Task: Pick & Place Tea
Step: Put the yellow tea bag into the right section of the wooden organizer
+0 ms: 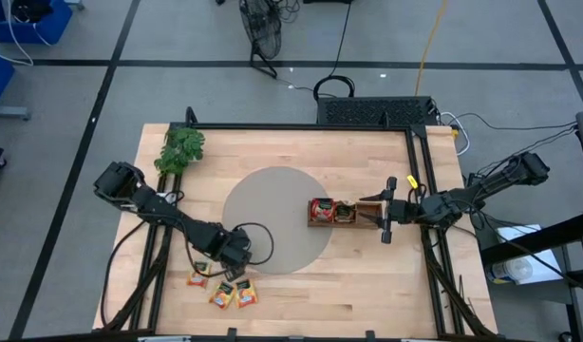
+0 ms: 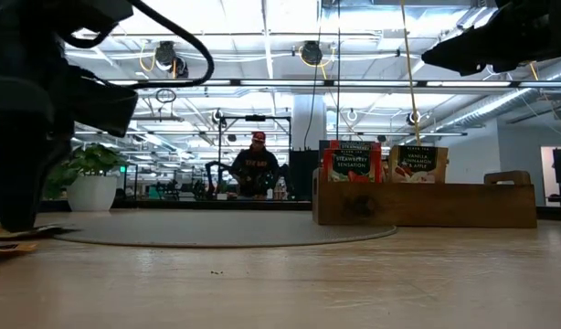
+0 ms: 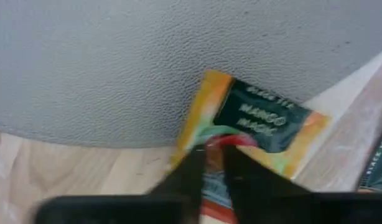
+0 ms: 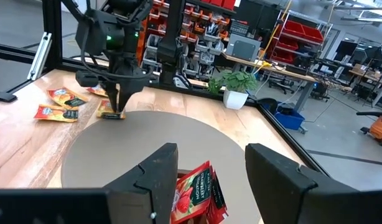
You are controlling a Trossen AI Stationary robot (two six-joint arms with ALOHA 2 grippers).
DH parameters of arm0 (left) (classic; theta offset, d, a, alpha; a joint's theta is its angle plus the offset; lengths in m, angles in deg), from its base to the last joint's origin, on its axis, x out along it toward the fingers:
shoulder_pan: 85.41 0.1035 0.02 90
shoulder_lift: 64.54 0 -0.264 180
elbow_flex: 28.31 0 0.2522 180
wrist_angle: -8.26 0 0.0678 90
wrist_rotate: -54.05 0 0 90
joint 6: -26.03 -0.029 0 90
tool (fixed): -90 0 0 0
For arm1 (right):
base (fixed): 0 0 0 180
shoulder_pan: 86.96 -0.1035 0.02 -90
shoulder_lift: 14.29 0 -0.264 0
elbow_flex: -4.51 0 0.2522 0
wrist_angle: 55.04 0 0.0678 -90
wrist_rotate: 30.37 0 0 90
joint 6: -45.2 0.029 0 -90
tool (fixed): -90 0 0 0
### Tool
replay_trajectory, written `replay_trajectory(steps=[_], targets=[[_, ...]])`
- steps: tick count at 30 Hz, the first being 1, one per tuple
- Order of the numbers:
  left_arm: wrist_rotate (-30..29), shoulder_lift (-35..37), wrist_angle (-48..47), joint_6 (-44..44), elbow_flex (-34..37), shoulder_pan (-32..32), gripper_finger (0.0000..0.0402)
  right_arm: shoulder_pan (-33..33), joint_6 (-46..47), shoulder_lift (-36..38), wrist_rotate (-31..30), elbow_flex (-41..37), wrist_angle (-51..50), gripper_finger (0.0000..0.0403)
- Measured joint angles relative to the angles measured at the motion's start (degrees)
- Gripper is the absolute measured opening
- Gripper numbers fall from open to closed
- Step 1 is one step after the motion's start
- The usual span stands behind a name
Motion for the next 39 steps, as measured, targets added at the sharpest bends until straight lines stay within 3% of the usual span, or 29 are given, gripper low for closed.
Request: replay_trajectory(steps=[2,5,10,15,19,25,33,39], targets=[[1.3,0.0,-0.2,-0.1,0.2,0.9,0.0017,0.0,0.0,0.0,0.0,0.0,0.0,0.0172],[2.0,0.0,-0.4,-0.2,0.1,1.3,0.0007,0.0,0.0,0.0,0.0,0.0,0.0,0.017],[1.8,0.6,-3.4,-2.6,-3.0,0.6,0.0003,0.0,0.0,0.0,-0.1,0.0,0.0,0.0169],[-1.6,1.7,-13.1,-5.4,-11.6,-0.1,0.0002,0.0,-0.1,0.0,-0.1,0.0,0.1,0.0169],[-2.0,1.9,-13.6,-6.8,-14.2,-2.0,0.0007,0.0,-0.1,0.0,-0.1,0.0,0.1,0.0169],[4.4,-0.4,-14.5,-5.3,-13.3,-4.6,0.0087,0.0,-0.2,-0.1,-0.1,0.0,-0.4,0.0169],[-3.5,-3.8,-14.6,-5.6,-13.4,-7.0,0.0219,0.0,-0.1,-0.2,-0.1,0.0,-0.9,0.0169],[-1.4,-8.2,-14.4,-8.0,-13.4,-8.2,0.026,0.0,-0.1,-0.1,-0.1,0.0,-0.9,0.017]])
